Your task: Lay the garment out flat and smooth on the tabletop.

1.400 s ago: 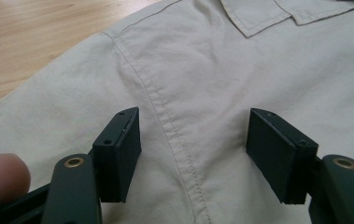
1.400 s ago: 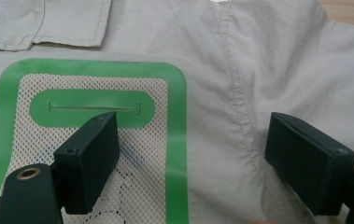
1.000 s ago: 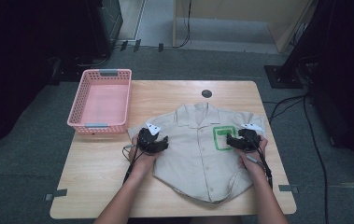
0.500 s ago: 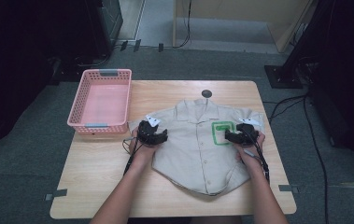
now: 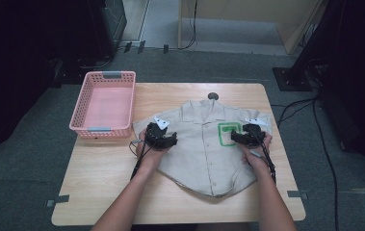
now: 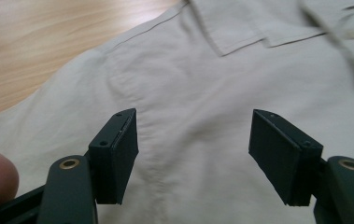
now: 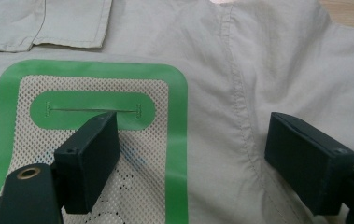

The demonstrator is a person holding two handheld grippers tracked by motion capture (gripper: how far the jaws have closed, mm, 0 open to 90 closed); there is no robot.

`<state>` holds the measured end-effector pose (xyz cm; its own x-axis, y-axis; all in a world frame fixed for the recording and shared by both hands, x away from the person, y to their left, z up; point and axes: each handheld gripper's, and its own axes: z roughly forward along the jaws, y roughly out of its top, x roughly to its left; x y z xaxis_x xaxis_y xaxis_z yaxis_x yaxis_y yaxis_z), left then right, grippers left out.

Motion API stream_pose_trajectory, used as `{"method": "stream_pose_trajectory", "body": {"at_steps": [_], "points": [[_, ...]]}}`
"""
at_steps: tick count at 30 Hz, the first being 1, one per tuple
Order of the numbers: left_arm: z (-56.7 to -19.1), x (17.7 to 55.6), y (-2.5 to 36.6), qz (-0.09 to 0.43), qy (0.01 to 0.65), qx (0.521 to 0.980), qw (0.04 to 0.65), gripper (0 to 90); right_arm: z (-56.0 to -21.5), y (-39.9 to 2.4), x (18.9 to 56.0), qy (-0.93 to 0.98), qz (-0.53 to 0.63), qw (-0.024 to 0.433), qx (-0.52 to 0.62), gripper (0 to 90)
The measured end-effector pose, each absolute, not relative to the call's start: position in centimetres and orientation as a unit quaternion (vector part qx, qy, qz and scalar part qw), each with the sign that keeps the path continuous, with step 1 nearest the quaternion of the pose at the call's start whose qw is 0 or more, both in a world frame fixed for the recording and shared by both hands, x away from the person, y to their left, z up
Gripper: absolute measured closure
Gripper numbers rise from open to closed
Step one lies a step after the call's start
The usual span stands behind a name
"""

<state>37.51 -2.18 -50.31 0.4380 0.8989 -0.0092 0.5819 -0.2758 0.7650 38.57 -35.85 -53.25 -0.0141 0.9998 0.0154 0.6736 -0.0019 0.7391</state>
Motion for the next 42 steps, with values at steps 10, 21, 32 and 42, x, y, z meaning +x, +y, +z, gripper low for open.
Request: {"method": "stream_pose_trajectory", "body": {"at_steps": [10,21,32,42], "points": [[-49.9,31.7,-5.2,0.195,0.421,0.801,0.379,33.4,-53.2,-35.9,38.6,0.649,0.293,0.278,0.645,17.9],[-50.4,28.5,-7.0,0.157,0.4,0.816,0.387,34.5,-53.3,-35.9,38.5,0.649,0.293,0.278,0.645,17.9],[-51.0,26.4,-8.1,0.14,0.373,0.835,0.379,35.7,-53.2,-35.9,38.5,0.649,0.293,0.277,0.645,17.9],[-51.7,26.0,-4.5,0.132,0.394,0.833,0.366,46.5,-53.2,-35.9,38.5,0.649,0.293,0.278,0.645,17.8]]}}
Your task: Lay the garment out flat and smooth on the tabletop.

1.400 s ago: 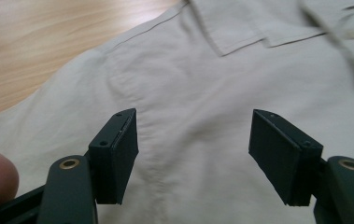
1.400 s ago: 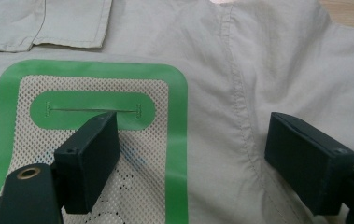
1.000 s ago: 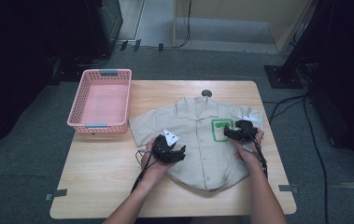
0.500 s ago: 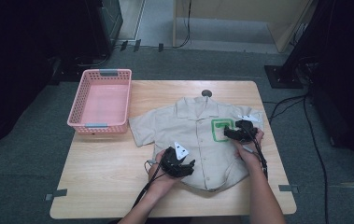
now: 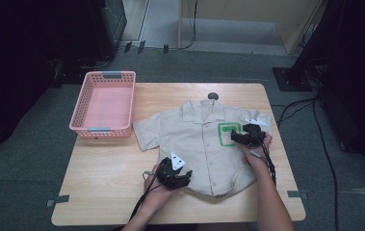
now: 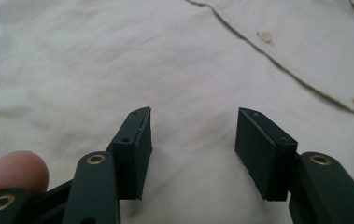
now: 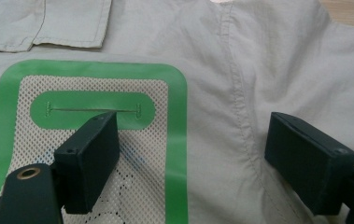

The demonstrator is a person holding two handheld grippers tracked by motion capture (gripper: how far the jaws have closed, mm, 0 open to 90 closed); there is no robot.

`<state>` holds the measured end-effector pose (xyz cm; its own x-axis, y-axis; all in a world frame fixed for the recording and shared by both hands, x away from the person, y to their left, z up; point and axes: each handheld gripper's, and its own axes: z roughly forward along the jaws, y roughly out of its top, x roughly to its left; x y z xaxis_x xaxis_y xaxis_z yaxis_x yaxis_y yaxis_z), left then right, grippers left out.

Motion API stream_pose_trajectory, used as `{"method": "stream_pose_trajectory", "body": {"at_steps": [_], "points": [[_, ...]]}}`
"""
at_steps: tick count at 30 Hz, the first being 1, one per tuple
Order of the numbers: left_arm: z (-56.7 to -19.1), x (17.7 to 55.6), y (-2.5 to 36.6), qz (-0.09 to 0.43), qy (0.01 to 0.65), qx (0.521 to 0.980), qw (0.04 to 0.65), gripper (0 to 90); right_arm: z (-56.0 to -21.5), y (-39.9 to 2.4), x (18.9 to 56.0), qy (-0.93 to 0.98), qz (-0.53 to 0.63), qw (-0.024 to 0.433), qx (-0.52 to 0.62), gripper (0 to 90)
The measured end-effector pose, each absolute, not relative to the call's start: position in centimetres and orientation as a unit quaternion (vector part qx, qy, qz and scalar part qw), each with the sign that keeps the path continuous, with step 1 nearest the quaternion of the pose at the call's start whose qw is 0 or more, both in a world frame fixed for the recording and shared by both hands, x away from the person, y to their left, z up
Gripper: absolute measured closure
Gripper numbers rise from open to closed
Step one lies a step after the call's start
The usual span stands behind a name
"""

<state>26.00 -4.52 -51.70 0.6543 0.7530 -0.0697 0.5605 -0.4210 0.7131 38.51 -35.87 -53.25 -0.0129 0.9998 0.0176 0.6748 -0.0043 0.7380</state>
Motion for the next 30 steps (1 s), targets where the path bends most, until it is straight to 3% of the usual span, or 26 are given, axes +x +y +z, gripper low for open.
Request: {"method": "stream_pose_trajectory", "body": {"at_steps": [13,18,30], "points": [[-51.1,23.6,2.2,0.137,0.433,0.806,0.379,54.3,-53.2,-35.9,38.5,0.649,0.293,0.278,0.645,17.9],[-51.8,22.8,2.6,0.142,0.431,0.812,0.368,56.2,-53.2,-35.9,38.5,0.649,0.292,0.278,0.645,17.9],[-52.3,24.2,1.6,0.16,0.441,0.802,0.369,49.2,-53.2,-35.9,38.6,0.648,0.292,0.278,0.646,17.8]]}}
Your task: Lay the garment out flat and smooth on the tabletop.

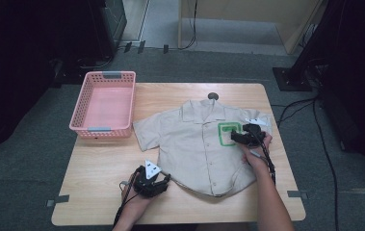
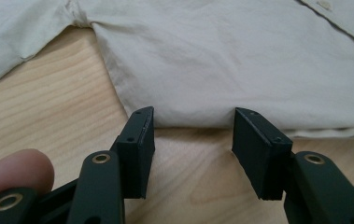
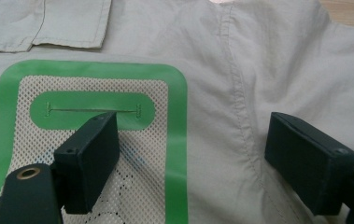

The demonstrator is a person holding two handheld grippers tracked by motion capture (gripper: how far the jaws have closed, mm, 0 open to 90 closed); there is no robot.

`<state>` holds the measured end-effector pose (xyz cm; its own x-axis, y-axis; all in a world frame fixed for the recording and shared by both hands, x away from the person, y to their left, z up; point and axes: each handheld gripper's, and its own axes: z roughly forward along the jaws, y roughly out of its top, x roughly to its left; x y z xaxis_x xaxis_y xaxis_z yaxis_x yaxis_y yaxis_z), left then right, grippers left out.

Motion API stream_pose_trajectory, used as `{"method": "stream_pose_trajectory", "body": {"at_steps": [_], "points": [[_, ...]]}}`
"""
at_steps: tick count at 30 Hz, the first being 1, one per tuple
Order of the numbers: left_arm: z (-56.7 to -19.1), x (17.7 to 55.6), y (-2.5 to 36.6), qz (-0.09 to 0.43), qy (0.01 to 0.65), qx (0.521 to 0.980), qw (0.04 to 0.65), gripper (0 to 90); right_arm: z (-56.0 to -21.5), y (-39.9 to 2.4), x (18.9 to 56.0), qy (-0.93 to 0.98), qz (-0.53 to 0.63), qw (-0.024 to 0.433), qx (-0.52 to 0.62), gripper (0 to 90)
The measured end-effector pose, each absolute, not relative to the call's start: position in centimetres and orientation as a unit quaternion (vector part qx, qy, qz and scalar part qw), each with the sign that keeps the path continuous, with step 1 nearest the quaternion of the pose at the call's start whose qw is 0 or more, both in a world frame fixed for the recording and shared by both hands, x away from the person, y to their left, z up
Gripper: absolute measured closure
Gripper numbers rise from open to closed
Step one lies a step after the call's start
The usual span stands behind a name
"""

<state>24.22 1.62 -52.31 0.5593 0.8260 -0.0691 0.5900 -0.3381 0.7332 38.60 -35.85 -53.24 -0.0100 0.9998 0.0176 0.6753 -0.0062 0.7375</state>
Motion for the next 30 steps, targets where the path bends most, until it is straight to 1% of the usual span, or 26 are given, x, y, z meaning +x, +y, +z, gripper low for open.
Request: {"method": "stream_pose_trajectory", "body": {"at_steps": [5,9,15,27,28,29,30], "points": [[-52.4,25.6,1.5,0.165,0.458,0.791,0.372,49.3,-53.2,-35.7,39.2,0.639,0.287,0.284,0.655,17.8],[-52.5,26.2,1.5,0.17,0.459,0.787,0.375,49.0,-53.2,-35.7,39.9,0.636,0.284,0.288,0.657,17.9],[-52.8,26.3,1.9,0.173,0.46,0.78,0.388,48.1,-53.2,-36.0,40.9,0.638,0.286,0.285,0.656,17.8],[-52.8,26.3,1.7,0.185,0.456,0.783,0.381,47.3,-53.2,-35.9,41.3,0.642,0.279,0.297,0.65,18.1],[-52.8,26.3,1.7,0.185,0.456,0.783,0.381,47.1,-53.2,-35.9,41.3,0.648,0.278,0.3,0.642,18.9],[-52.8,26.3,1.7,0.184,0.456,0.783,0.381,47.0,-53.0,-35.7,41.3,0.652,0.273,0.304,0.638,24.6],[-52.8,26.3,1.8,0.182,0.457,0.782,0.382,47.0,-52.7,-35.5,41.4,0.656,0.262,0.314,0.635,35.0]]}}
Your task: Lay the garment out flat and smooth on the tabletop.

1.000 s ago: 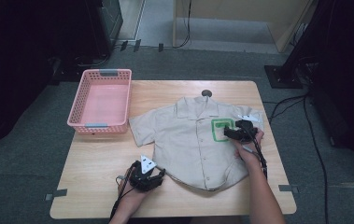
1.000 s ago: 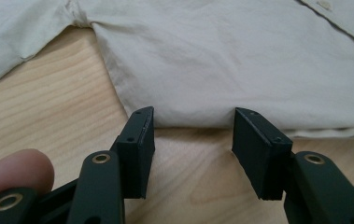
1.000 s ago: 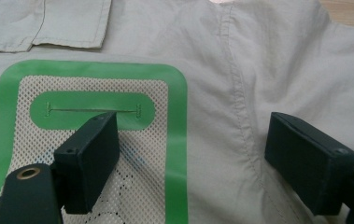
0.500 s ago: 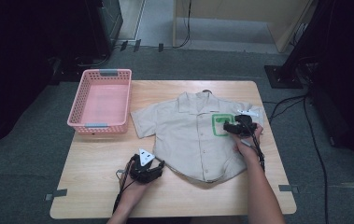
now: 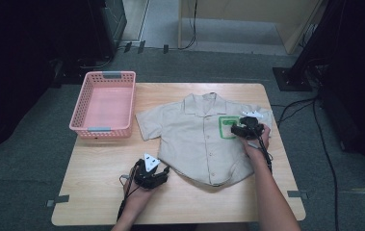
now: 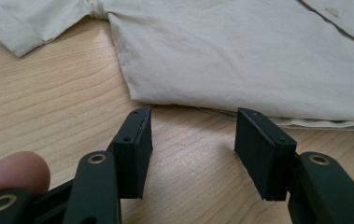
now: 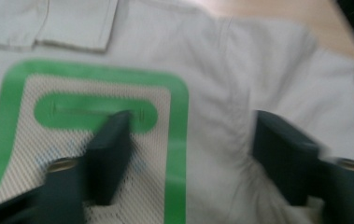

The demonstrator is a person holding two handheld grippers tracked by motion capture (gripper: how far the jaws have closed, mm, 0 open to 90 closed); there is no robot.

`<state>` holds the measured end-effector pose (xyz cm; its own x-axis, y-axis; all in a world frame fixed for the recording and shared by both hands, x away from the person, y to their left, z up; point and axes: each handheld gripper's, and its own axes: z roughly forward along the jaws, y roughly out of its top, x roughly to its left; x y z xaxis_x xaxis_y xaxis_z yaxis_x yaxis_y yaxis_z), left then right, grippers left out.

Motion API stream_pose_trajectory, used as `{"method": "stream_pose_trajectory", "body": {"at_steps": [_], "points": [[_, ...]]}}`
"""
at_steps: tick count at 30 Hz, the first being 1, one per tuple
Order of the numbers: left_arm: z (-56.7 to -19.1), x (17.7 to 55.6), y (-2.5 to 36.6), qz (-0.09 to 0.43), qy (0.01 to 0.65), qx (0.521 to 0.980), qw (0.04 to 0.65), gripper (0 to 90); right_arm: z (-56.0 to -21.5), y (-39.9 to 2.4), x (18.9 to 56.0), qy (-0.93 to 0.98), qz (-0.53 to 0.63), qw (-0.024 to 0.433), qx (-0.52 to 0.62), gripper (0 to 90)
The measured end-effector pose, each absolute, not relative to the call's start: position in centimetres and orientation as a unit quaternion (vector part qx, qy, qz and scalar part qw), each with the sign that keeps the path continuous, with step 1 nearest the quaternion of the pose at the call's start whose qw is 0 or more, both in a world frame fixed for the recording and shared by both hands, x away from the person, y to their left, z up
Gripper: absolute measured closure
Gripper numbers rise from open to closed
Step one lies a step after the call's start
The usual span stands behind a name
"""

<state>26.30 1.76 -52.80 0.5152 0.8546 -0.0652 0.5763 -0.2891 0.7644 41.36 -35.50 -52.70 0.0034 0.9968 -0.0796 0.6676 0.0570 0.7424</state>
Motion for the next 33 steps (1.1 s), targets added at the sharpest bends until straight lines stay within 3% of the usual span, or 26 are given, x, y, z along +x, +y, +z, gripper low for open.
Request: {"method": "stream_pose_trajectory", "body": {"at_steps": [1,5,8,16,22,33], "points": [[-52.8,26.3,1.8,0.182,0.458,0.782,0.383,47.0,-52.1,-35.0,41.5,0.651,0.264,0.329,0.631,38.9],[-52.8,26.3,1.7,0.185,0.455,0.783,0.381,46.7,-49.8,-31.8,43.0,0.659,0.313,0.316,0.607,50.8],[-52.8,26.3,1.7,0.184,0.456,0.783,0.381,46.6,-49.6,-29.3,44.9,0.68,0.315,0.276,0.602,53.2],[-52.8,26.3,1.9,0.176,0.457,0.782,0.387,46.2,-51.9,-27.4,48.1,0.686,0.287,0.255,0.617,49.2],[-52.8,26.3,1.9,0.176,0.454,0.783,0.386,46.2,-52.4,-27.8,48.8,0.673,0.292,0.261,0.627,37.0],[-52.8,26.3,1.8,0.182,0.45,0.787,0.381,46.3,-49.1,-30.1,44.7,0.683,0.301,0.268,0.609,36.2]]}}
